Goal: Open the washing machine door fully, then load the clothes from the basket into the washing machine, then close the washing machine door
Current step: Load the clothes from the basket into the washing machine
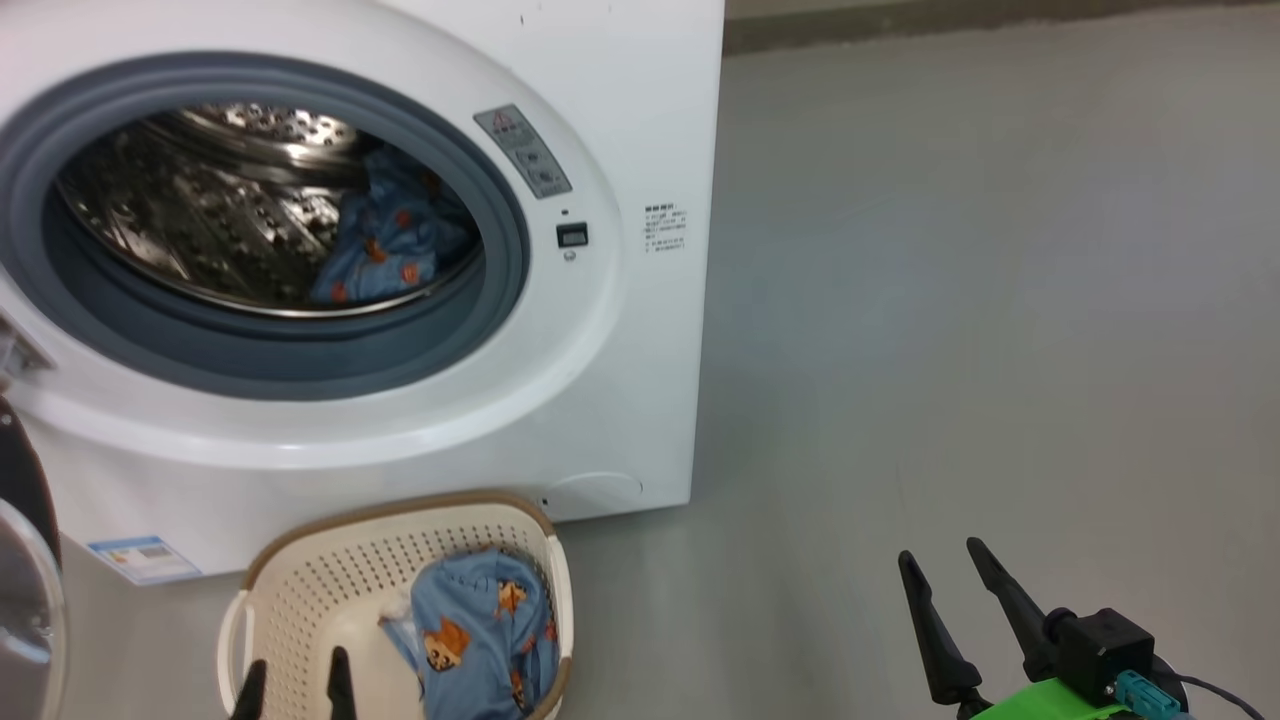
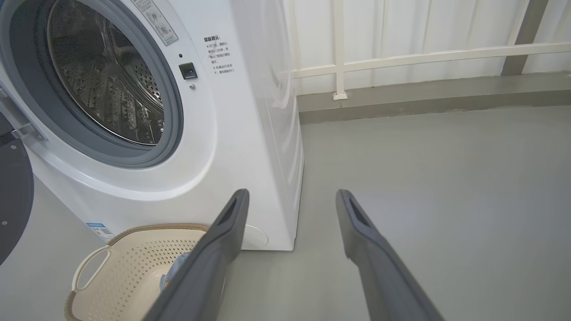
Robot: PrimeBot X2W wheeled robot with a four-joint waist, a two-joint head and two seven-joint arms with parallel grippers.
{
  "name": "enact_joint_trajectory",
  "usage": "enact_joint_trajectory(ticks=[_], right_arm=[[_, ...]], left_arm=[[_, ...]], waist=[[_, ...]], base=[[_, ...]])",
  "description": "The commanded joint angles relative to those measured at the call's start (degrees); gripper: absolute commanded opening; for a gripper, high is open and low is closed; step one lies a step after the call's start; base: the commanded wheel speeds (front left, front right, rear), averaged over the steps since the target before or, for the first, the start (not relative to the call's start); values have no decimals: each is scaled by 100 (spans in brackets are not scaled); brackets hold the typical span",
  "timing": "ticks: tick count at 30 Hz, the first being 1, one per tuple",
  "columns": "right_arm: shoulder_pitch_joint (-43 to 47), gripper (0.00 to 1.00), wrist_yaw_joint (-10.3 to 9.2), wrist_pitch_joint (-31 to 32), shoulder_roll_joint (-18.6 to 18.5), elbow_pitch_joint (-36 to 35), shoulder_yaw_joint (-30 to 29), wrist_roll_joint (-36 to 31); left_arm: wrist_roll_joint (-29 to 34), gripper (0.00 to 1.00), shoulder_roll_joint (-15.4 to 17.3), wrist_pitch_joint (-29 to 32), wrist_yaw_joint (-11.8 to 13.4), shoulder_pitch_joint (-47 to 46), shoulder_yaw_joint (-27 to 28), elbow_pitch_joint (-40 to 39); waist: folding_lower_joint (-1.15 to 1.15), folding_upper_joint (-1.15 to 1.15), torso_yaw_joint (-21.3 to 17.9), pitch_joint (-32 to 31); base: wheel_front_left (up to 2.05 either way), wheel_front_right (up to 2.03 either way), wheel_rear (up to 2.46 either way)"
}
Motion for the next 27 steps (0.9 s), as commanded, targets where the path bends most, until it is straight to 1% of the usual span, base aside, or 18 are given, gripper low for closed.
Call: enact_joint_trajectory(ticks=[1,5,6,9,19,23,24,27], right_arm=[[-184,100,9,-34,2,-105,142,56],[-293,100,9,-34,2,-94,169,95],[-293,100,9,-34,2,-94,169,95],[-385,100,9,-34,2,-81,190,135],[-901,100,9,-34,2,-89,396,258],[-1071,100,9,-34,2,-94,453,322],[-1104,100,9,-34,2,-88,463,336],[-1208,100,9,-34,2,-76,510,387]], left_arm=[[-23,100,36,-37,-16,-237,85,-32],[-198,100,36,-37,-85,-455,20,139],[-198,100,36,-37,-85,-455,20,139],[-395,100,36,-37,-156,-696,27,309],[-372,100,36,-37,-383,-1709,0,981],[-370,100,36,-37,-462,-2079,78,1354],[-453,100,36,-37,-486,-2169,93,1504],[-365,100,36,-37,-598,-2490,95,1968]], waist=[[0,0,-19,277],[0,0,-67,626],[0,0,-67,626],[0,0,-110,946],[0,0,-352,2037],[0,0,-446,2366],[0,0,-466,2448],[0,0,-527,2704]], base=[[0,0,0],[0,0,0],[0,0,0],[0,0,0],[0,0,0],[0,0,0],[0,0,0],[0,0,0]])
